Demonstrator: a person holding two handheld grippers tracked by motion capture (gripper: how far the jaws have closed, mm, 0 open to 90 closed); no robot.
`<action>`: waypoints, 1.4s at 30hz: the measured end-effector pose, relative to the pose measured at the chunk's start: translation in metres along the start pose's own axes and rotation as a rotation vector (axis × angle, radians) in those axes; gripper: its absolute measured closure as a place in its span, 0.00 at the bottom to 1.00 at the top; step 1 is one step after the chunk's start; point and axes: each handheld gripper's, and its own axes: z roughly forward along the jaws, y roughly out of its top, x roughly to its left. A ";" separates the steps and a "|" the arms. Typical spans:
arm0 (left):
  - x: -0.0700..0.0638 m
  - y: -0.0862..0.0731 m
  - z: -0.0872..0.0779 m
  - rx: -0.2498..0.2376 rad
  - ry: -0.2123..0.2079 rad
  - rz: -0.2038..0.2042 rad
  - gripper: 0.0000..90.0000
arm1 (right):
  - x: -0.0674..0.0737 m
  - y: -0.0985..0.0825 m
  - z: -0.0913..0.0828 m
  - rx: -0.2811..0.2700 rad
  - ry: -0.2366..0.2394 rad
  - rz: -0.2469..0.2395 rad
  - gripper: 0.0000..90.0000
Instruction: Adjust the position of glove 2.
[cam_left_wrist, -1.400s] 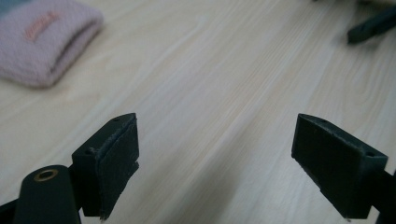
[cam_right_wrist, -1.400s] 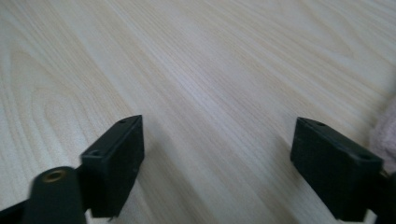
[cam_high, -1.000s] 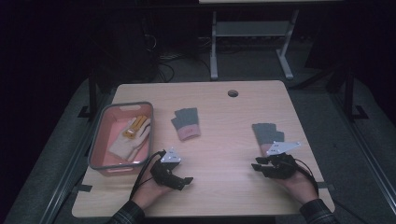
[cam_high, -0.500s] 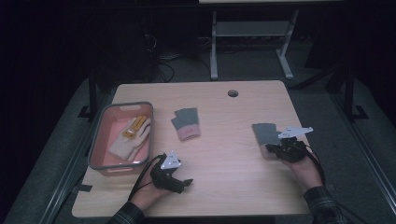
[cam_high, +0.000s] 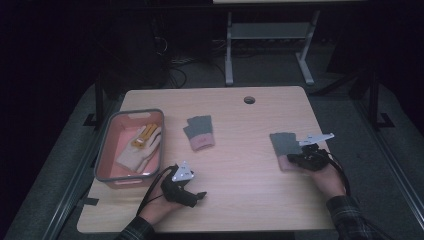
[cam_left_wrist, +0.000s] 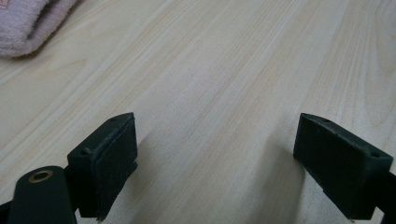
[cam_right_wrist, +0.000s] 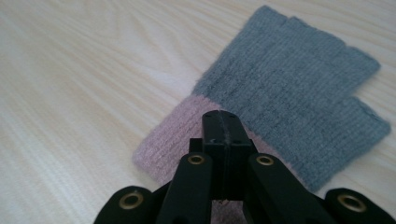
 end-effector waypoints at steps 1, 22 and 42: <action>0.000 0.000 0.000 0.000 0.000 0.001 0.14 | 0.001 0.000 0.000 0.002 0.010 -0.001 1.00; 0.000 0.000 0.000 -0.001 -0.005 0.002 0.14 | 0.043 0.008 0.009 0.022 0.168 -0.092 1.00; 0.000 0.000 0.000 0.001 -0.006 0.003 0.14 | 0.090 0.021 0.022 0.040 0.278 -0.176 1.00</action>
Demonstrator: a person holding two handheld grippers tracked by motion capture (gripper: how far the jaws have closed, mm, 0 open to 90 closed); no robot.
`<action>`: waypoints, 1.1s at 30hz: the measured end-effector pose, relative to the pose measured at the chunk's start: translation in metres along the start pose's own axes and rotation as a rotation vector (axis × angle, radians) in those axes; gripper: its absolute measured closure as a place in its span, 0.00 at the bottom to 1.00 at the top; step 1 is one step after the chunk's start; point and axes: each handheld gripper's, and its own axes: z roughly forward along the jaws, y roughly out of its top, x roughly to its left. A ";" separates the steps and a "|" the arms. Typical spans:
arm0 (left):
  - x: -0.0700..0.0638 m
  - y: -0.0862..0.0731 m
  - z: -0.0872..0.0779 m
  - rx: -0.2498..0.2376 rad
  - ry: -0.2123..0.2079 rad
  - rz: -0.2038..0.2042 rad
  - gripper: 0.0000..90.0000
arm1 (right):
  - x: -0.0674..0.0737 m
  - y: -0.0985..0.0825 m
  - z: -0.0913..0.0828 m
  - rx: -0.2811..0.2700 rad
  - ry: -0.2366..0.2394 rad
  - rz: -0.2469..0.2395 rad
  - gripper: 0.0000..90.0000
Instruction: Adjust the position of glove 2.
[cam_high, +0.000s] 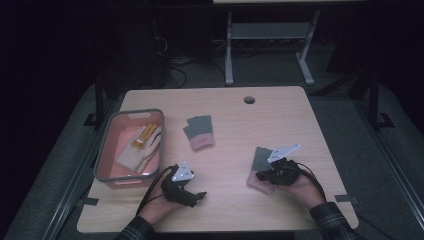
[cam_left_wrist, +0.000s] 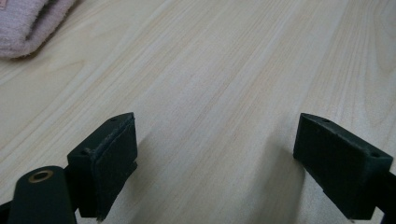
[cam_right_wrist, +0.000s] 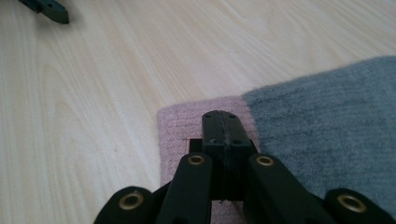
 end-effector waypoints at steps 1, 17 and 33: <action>0.000 0.000 0.000 -0.002 0.000 0.000 0.14 | 0.000 0.000 0.000 0.000 0.000 0.000 1.00; 0.000 0.000 0.000 -0.001 0.000 0.001 0.14 | 0.039 0.022 0.027 0.024 0.082 -0.112 1.00; 0.000 0.003 0.001 0.018 0.004 -0.001 0.14 | 0.002 -0.009 -0.023 -0.092 -0.097 0.056 0.52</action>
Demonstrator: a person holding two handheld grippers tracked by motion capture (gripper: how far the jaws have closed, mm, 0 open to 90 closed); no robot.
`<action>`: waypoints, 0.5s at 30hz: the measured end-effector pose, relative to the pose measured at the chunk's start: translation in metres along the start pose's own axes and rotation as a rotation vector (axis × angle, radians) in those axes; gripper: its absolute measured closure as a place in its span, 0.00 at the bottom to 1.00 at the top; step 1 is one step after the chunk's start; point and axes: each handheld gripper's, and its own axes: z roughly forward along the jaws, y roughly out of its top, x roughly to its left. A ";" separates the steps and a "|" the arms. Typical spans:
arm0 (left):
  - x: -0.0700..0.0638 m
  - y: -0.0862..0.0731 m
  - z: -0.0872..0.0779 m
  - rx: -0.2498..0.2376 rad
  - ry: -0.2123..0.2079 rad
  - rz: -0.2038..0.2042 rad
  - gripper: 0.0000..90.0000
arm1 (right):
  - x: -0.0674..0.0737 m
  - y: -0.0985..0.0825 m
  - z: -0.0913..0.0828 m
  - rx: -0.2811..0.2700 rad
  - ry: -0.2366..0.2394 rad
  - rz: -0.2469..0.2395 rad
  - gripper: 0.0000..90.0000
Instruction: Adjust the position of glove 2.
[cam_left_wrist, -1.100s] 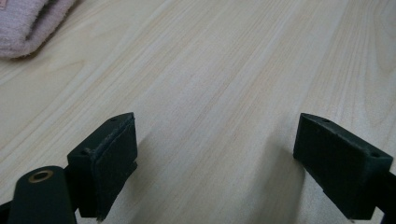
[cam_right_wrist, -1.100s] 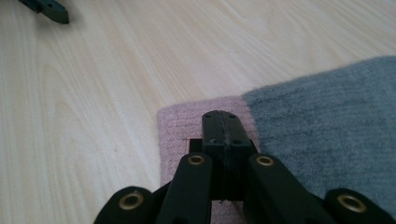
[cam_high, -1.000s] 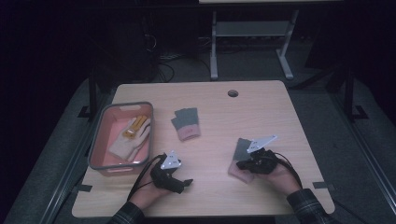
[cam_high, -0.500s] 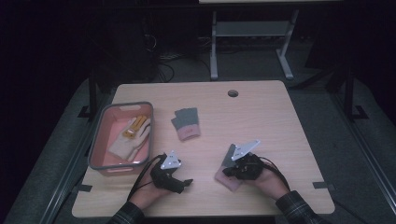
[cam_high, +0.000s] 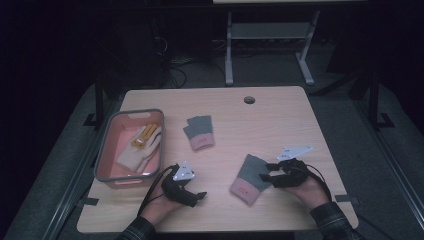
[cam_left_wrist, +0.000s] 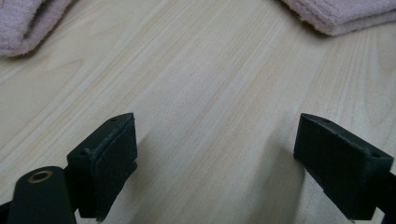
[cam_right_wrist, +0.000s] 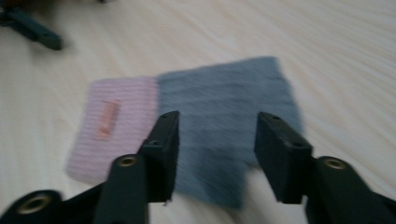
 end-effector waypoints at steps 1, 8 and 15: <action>0.000 0.001 0.000 0.004 0.000 -0.003 0.15 | -0.003 -0.004 -0.003 -0.010 -0.021 0.015 0.48; -0.001 0.010 -0.002 0.011 -0.024 -0.045 0.27 | -0.025 -0.035 -0.021 -0.038 -0.177 0.091 0.24; 0.004 0.026 -0.001 0.005 -0.024 -0.063 0.59 | -0.037 -0.057 -0.020 -0.036 -0.266 0.136 0.15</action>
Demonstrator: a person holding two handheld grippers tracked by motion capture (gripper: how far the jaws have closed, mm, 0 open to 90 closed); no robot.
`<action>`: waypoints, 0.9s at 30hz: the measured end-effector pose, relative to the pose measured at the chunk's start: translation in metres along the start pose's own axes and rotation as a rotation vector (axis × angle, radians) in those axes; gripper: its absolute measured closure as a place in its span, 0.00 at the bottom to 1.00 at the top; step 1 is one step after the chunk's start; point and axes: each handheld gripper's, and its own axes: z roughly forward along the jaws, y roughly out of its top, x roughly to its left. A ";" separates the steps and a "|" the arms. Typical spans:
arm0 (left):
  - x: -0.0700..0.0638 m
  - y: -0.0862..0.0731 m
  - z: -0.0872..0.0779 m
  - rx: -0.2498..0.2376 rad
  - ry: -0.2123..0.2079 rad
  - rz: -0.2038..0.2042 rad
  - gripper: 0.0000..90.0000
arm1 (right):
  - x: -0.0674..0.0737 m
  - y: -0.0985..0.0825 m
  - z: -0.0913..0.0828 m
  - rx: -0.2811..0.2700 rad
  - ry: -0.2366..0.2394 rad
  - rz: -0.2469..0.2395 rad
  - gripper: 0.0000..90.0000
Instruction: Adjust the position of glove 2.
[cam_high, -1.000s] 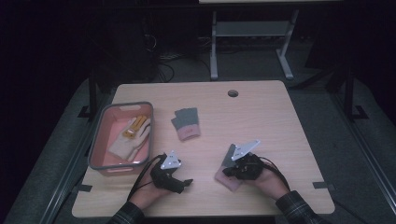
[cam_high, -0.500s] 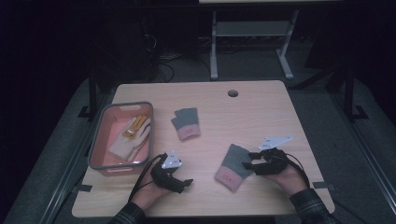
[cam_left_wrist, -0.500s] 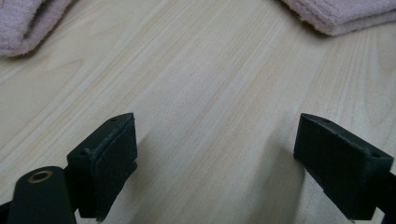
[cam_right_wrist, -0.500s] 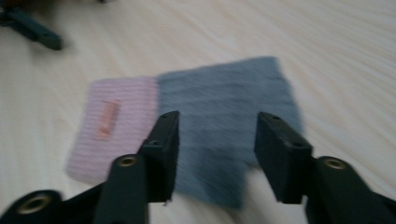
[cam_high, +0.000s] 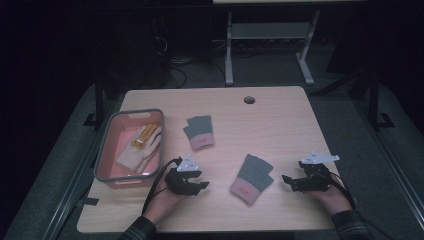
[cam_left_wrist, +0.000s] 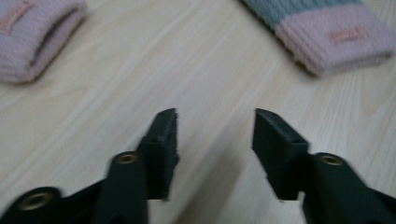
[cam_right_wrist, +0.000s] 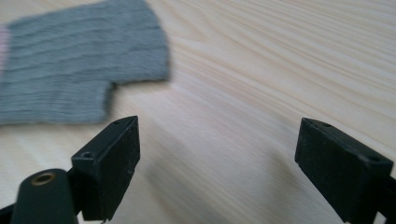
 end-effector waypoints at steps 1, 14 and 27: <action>0.001 0.003 0.001 0.003 0.004 -0.003 0.64 | -0.002 -0.001 0.001 -0.005 -0.011 0.002 0.15; 0.029 0.045 0.010 -0.023 0.095 -0.064 0.99 | -0.005 -0.005 0.006 0.001 -0.024 0.010 0.14; 0.075 0.075 0.036 -0.062 0.211 -0.130 0.99 | -0.005 -0.005 0.007 0.005 -0.015 -0.002 0.11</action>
